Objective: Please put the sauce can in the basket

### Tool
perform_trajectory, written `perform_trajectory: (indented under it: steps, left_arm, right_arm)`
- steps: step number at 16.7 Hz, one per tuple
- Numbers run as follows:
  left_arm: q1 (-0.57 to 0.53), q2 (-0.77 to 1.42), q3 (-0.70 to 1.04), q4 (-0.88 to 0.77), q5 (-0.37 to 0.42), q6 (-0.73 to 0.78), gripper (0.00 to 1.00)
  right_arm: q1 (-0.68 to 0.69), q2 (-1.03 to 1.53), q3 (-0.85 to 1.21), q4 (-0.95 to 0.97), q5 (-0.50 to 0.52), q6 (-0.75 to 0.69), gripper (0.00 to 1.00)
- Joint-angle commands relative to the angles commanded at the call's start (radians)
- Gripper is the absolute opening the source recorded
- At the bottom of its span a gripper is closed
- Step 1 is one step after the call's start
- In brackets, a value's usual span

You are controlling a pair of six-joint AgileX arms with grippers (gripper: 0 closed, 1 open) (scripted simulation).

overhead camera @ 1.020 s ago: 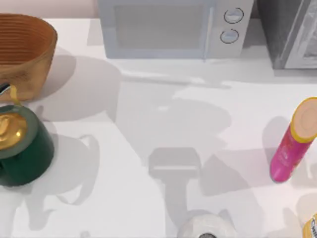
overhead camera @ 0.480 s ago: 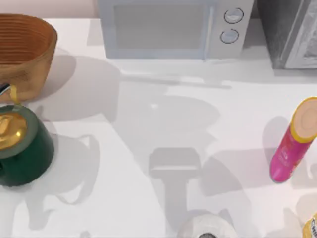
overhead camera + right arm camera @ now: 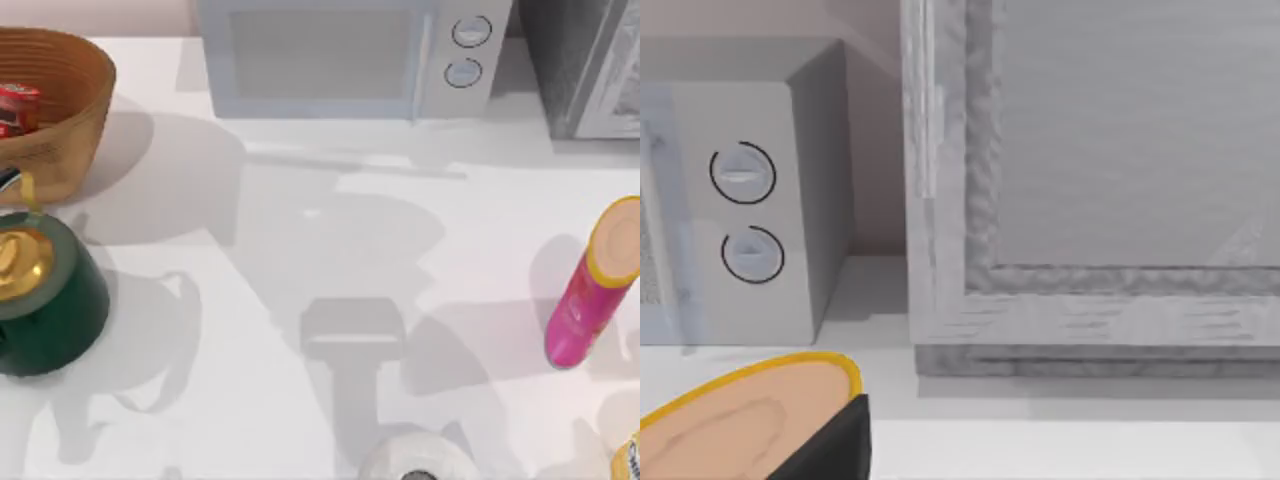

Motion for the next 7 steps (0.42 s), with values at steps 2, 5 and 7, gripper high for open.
perform_trajectory:
  steps: [2,5,7]
  left_arm:
    - [0.000,0.000,0.000,0.000,0.000,0.000,1.00]
    - [0.000,0.000,0.000,0.000,0.000,0.000,1.00]
    - [0.000,0.000,0.000,0.000,0.000,0.000,1.00]
  right_arm:
    - [0.000,0.000,0.000,0.000,0.000,0.000,1.00]
    - [0.000,0.000,0.000,0.000,0.000,0.000,1.00]
    - [0.000,0.000,0.000,0.000,0.000,0.000,1.00]
